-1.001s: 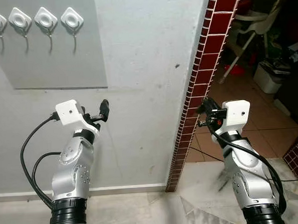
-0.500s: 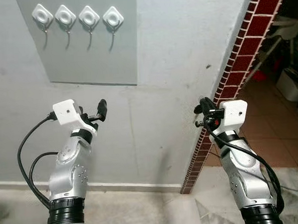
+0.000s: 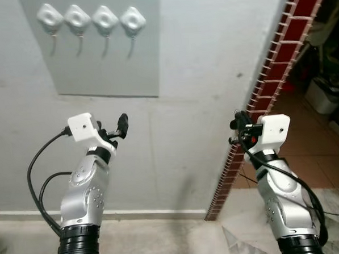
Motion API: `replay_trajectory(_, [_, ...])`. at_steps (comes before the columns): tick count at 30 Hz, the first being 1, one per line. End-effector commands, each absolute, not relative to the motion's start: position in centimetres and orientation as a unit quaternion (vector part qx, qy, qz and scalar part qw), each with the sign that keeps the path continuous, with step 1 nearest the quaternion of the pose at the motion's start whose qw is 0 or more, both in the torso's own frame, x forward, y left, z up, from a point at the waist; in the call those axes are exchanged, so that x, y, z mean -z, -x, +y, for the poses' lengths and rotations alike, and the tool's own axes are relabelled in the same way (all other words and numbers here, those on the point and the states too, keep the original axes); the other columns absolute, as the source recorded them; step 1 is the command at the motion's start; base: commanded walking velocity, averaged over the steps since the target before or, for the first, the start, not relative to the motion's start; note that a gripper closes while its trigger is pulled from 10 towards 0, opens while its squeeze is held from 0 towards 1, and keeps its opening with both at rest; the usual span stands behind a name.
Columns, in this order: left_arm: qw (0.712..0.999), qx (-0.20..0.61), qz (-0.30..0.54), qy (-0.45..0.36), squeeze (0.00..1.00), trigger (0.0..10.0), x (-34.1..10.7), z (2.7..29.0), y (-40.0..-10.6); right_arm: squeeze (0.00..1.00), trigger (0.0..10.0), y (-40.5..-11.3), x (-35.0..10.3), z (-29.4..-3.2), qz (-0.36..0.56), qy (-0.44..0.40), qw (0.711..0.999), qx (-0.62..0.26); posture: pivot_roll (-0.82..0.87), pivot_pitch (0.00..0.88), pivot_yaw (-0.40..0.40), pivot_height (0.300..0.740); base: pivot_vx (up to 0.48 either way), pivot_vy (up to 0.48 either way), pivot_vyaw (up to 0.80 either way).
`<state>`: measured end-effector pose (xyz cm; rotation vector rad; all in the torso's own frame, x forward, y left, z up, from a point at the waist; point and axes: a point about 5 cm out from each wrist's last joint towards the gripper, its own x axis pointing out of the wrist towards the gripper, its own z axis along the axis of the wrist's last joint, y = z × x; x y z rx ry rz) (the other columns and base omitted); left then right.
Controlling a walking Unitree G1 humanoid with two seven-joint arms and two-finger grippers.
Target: Hang keys on a hook
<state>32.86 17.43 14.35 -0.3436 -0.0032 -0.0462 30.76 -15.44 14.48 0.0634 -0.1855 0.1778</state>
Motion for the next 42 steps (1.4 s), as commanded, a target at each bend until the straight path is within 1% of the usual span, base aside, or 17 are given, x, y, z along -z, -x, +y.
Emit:
replay_trajectory(1, [0.984, 0.036, 0.003, 0.174, 0.00, 10.0, -14.51, 16.51, -33.06, 0.00, 10.0, -30.70, -14.92, -16.29, -0.099, -0.029, 0.992, -0.078, 0.03, 0.000, -0.009, 0.732, 0.000, 0.480, 0.00])
replay_trajectory(17, [0.985, 0.040, 0.005, 0.170, 0.00, 10.0, -14.54, 16.46, -33.05, 0.00, 10.0, -30.57, -14.92, -16.21, -0.098, -0.032, 0.992, -0.078, 0.02, 0.000, -0.005, 0.732, 0.000, 0.480, 0.00])
replay_trajectory(27, [0.985, 0.039, 0.005, 0.170, 0.00, 10.0, -14.58, 16.48, -33.09, 0.00, 10.0, -30.51, -14.88, -16.16, -0.098, -0.033, 0.992, -0.078, 0.02, 0.000, -0.006, 0.732, 0.000, 0.349, 0.00])
replay_trajectory(36, [0.989, 0.038, 0.015, 0.139, 0.00, 10.0, -14.45, 16.17, -33.18, 0.00, 10.0, -30.54, -14.84, -16.08, -0.096, -0.034, 0.992, -0.080, 0.03, 0.000, -0.006, 0.732, 0.000, 0.000, 0.00])
replay_trajectory(42, [0.991, 0.045, 0.007, 0.130, 0.00, 10.0, -14.68, 16.03, -33.22, 0.00, 10.0, -30.57, -14.81, -15.99, -0.096, -0.035, 0.991, -0.080, 0.02, 0.000, -0.002, 0.732, 0.000, 0.000, 0.00])
